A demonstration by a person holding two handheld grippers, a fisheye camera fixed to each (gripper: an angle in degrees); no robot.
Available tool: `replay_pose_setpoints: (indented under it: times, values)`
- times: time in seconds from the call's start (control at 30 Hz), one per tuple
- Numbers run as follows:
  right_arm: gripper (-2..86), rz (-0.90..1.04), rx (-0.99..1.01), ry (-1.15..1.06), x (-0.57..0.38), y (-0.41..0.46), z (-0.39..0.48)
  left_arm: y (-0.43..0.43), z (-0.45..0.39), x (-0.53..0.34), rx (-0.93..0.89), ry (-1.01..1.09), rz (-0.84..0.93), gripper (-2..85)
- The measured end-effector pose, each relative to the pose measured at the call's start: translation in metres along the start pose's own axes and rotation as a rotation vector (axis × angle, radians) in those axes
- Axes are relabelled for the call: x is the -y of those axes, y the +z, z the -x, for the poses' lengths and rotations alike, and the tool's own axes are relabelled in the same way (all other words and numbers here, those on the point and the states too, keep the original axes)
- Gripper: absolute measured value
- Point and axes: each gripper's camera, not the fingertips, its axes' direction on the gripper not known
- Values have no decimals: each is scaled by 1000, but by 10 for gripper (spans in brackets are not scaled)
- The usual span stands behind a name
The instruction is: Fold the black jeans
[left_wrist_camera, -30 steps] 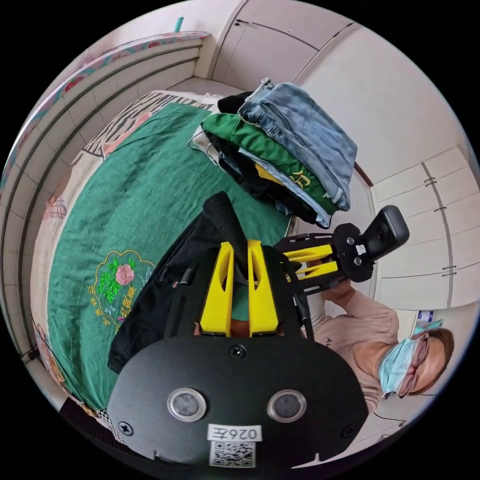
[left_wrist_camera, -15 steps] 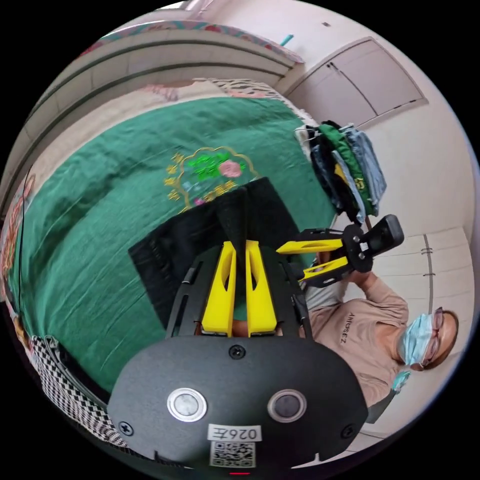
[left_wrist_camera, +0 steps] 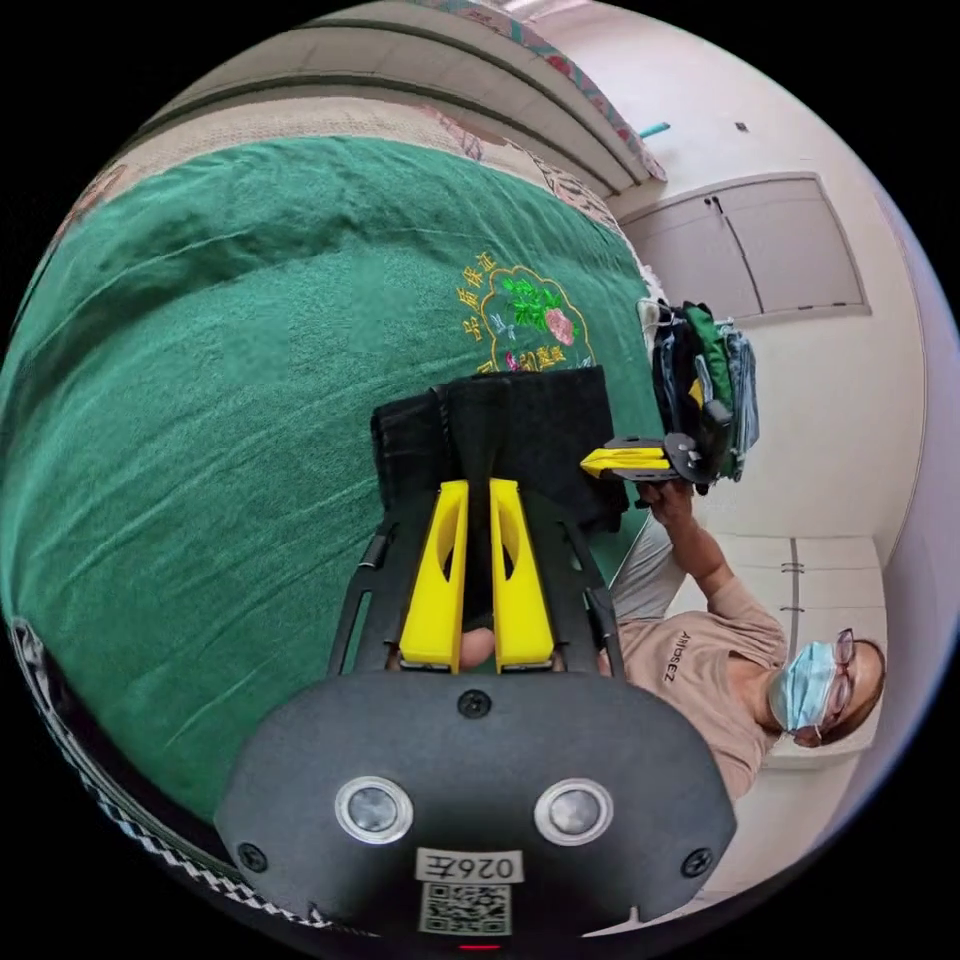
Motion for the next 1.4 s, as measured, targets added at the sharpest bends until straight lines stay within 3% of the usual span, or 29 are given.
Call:
replay_pose_setpoints:
  times: [0.1,0.27,0.4,0.47,0.57,0.63,0.77,0.97,1.03,1.27,1.4]
  values:
    - [-9,-41,-88,-57,2,7,23,-41,-10,-50,40,-26,-141,4]
    - [-9,-62,-414,-254,0,33,88,-86,-93,-155,271,39,-539,-9]
    - [-9,-110,-592,-305,-8,55,117,-54,-145,-165,365,202,-525,-10]
    - [-10,-128,-653,-320,-10,63,125,-16,-160,-156,479,272,-406,-9]
    - [-11,-147,-626,-310,-9,61,120,33,-150,-152,675,297,-215,-9]
    - [-12,-175,-574,-286,-9,57,109,24,-151,-175,668,316,-300,-8]
    - [-14,-248,-485,-246,-10,36,85,-16,-169,-209,631,332,-197,-7]
    - [-13,-467,-482,-237,-18,-17,65,-82,-162,-292,839,252,-549,-2]
    - [-13,-468,-460,-194,-17,-31,51,-89,-132,-301,802,181,-589,12]
    - [-12,-405,-257,80,-11,-87,-59,-125,-7,-309,286,10,-605,107]
    - [-8,-362,-117,149,-5,-103,-114,-131,31,-310,194,-7,-577,172]
